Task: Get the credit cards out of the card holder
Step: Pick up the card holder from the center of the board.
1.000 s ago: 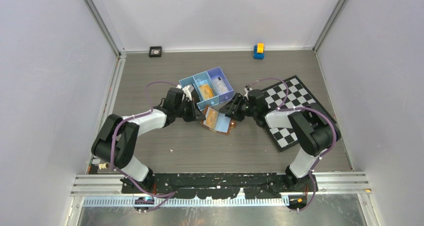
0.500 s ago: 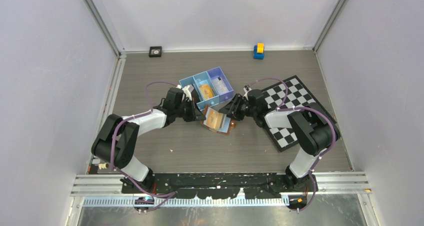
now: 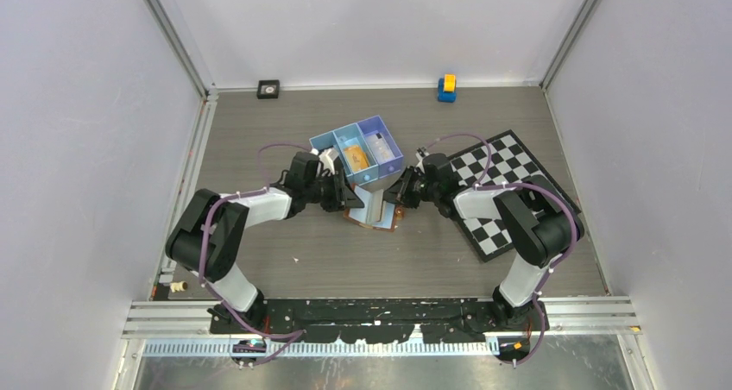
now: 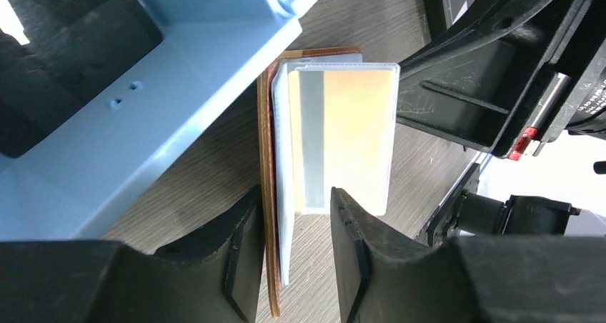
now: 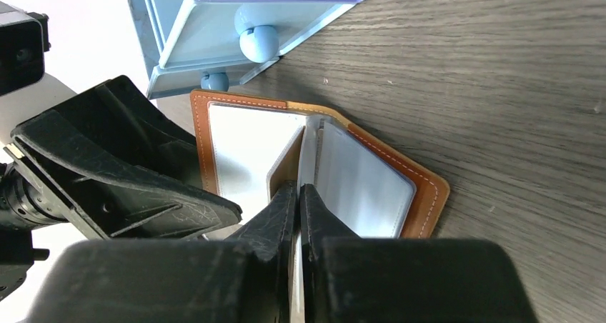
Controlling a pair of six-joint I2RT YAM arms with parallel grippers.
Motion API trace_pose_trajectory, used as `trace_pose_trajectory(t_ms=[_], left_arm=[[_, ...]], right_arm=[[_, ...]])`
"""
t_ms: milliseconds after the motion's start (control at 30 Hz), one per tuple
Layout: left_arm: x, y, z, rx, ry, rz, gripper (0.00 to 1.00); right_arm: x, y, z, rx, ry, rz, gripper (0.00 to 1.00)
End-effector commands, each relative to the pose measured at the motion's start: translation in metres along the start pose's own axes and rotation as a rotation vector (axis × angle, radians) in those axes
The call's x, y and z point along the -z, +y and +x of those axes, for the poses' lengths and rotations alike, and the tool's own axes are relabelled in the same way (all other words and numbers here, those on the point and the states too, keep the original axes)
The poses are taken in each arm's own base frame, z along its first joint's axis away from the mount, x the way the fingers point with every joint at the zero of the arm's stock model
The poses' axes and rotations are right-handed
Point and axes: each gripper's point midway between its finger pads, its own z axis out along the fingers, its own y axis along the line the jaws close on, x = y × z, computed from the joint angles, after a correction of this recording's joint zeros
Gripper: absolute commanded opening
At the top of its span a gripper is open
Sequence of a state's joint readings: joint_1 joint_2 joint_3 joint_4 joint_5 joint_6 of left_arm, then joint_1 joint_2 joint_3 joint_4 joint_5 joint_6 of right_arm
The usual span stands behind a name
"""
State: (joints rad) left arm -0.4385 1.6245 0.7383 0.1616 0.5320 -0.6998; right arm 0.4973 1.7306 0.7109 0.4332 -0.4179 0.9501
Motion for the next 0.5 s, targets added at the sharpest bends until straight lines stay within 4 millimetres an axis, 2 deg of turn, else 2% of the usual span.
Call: trace_pose_trajectory(t_ms=[0,100,300,467], left_arm=[[-0.004,-0.014,-0.006,-0.014,-0.004,0.071,0.40],[0.000,-0.016,-0.008,-0.021,-0.021,0.071,0.40],[0.006,-0.023,-0.011,-0.051,-0.049,0.087,0.50],[-0.001,-0.030,-0.004,-0.070,-0.019,0.096,0.50]], right_arm=[[-0.004,0.020,-0.007,0.052,-0.010,-0.042,0.07],[-0.003,0.020,-0.007,0.066,-0.013,-0.030,0.04],[-0.002,0.024,-0.005,0.101,-0.017,-0.012,0.03],[-0.004,0.037,0.004,0.130,-0.007,-0.015,0.13]])
